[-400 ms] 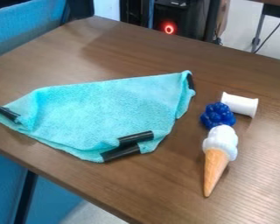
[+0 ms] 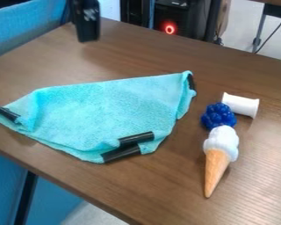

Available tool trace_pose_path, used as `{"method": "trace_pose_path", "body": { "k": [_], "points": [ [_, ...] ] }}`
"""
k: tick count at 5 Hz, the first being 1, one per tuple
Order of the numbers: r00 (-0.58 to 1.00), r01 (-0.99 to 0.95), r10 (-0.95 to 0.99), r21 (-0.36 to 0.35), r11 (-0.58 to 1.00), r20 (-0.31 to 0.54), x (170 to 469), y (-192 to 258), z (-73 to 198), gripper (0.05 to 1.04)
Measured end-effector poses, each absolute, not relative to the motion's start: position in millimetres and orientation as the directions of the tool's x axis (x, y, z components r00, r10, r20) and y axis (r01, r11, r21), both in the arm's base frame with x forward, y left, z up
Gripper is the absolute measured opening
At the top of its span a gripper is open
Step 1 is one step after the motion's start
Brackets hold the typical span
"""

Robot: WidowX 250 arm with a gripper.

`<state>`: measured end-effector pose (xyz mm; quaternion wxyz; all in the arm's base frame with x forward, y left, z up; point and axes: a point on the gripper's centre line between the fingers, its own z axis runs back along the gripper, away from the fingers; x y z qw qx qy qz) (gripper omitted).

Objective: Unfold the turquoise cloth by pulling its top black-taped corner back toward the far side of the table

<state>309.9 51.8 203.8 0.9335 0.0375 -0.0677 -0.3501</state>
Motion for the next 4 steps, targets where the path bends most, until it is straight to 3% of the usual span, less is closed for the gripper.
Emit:
{"method": "trace_pose_path", "body": {
  "k": [2, 4],
  "points": [
    [0.718, 0.677, -0.696, 0.216, 0.703, 0.014, 300, 15, 173, 1.001],
    [0.679, 0.715, -0.733, 0.258, 0.650, -0.034, 291, -10, 145, 1.001]
  ]
}}
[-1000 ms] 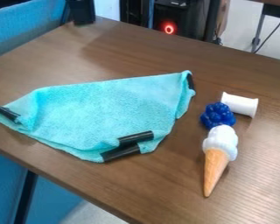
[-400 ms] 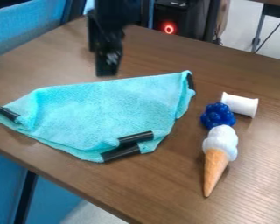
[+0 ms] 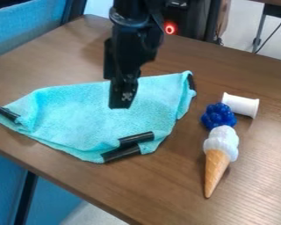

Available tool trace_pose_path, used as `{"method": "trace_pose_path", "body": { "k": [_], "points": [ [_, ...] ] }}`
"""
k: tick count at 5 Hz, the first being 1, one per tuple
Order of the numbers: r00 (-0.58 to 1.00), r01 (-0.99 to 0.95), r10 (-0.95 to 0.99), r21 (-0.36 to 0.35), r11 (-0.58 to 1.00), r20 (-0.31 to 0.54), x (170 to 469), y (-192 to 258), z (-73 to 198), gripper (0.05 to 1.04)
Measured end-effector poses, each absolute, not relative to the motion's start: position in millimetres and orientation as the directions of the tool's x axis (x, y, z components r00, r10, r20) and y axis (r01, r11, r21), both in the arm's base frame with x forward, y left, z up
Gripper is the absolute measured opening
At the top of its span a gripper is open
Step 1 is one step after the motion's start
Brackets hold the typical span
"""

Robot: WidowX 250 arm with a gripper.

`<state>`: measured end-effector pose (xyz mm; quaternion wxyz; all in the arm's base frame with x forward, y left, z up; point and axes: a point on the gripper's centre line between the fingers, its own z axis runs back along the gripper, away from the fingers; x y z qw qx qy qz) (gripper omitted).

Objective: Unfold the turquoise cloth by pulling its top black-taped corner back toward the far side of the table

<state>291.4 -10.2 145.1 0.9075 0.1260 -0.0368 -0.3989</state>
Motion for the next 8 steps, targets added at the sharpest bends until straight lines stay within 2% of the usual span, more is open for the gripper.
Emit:
{"method": "trace_pose_path", "body": {
  "k": [5, 6, 7, 8],
  "points": [
    [0.594, 0.786, -0.800, 0.275, 0.554, -0.086, 272, -37, 100, 1.001],
    [0.593, 0.787, -0.799, 0.277, 0.551, -0.096, 273, -36, 94, 0.967],
    [0.593, 0.789, -0.798, 0.273, 0.550, -0.104, 273, -36, 89, 0.812],
    [0.584, 0.796, -0.805, 0.267, 0.543, -0.104, 274, -37, 87, 0.501]
  ]
}}
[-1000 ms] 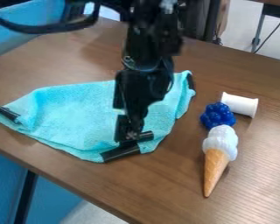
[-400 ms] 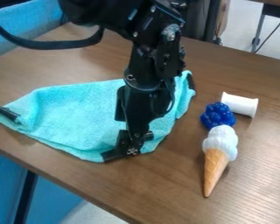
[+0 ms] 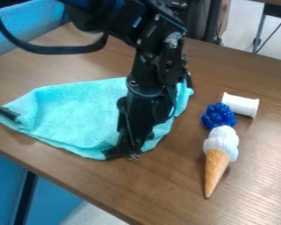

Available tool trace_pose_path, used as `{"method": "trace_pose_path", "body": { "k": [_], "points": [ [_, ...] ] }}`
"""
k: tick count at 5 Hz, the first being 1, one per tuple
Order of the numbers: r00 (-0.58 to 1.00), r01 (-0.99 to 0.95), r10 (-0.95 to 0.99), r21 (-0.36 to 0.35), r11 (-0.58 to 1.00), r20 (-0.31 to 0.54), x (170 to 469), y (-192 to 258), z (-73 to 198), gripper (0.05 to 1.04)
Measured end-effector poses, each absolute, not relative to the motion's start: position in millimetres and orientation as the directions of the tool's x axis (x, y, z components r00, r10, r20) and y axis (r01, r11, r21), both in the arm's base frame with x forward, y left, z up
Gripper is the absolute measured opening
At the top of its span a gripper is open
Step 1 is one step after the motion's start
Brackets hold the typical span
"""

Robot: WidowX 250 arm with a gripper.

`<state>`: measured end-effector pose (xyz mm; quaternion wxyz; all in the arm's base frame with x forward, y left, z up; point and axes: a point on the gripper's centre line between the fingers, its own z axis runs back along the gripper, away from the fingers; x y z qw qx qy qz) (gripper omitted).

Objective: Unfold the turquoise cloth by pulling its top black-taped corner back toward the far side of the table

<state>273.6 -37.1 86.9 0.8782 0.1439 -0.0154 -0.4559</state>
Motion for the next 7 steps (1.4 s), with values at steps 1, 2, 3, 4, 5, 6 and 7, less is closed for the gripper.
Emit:
{"method": "trace_pose_path", "body": {
  "k": [1, 2, 3, 4, 5, 6, 7],
  "points": [
    [0.581, 0.802, -0.808, 0.236, 0.549, -0.093, 272, -37, 86, 0.255],
    [0.579, 0.808, -0.812, 0.192, 0.557, -0.079, 272, -33, 88, 0.117],
    [0.583, 0.809, -0.810, 0.146, 0.570, -0.065, 273, -28, 95, 0.067],
    [0.596, 0.801, -0.802, 0.097, 0.591, -0.037, 276, -23, 103, 0.061],
    [0.609, 0.792, -0.793, 0.062, 0.607, -0.017, 280, -16, 114, 0.060],
    [0.630, 0.776, -0.776, 0.048, 0.628, -0.029, 284, -2, 125, 0.060],
    [0.657, 0.753, -0.751, 0.050, 0.656, -0.066, 293, 19, 134, 0.059]
  ]
}}
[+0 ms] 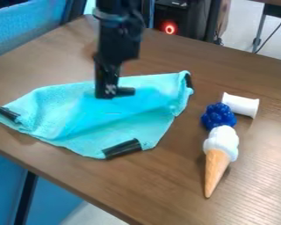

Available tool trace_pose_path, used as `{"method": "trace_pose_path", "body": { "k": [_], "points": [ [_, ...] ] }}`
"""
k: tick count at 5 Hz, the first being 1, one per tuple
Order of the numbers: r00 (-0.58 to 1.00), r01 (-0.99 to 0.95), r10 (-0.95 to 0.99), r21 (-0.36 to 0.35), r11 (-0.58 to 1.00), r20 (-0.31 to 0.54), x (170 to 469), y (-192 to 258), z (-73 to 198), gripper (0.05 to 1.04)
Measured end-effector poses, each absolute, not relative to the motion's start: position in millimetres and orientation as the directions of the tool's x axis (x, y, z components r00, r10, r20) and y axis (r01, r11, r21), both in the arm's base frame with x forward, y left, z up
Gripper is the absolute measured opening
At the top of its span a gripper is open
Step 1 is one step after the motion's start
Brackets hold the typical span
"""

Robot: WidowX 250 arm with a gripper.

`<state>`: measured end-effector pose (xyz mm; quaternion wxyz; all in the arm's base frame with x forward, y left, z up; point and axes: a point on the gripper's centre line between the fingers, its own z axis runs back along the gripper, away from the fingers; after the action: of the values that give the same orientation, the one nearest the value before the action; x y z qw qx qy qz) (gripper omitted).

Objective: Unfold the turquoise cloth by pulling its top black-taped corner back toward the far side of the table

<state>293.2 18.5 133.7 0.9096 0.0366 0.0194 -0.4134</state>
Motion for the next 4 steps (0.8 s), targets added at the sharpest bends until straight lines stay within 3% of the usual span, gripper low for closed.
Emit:
{"method": "trace_pose_path", "body": {
  "k": [2, 4],
  "points": [
    [0.725, 0.685, -0.681, 0.007, 0.728, -0.104, 317, 73, 137, 0.059],
    [0.778, 0.615, -0.605, 0.010, 0.788, -0.171, 349, 136, 151, 0.059]
  ]
}}
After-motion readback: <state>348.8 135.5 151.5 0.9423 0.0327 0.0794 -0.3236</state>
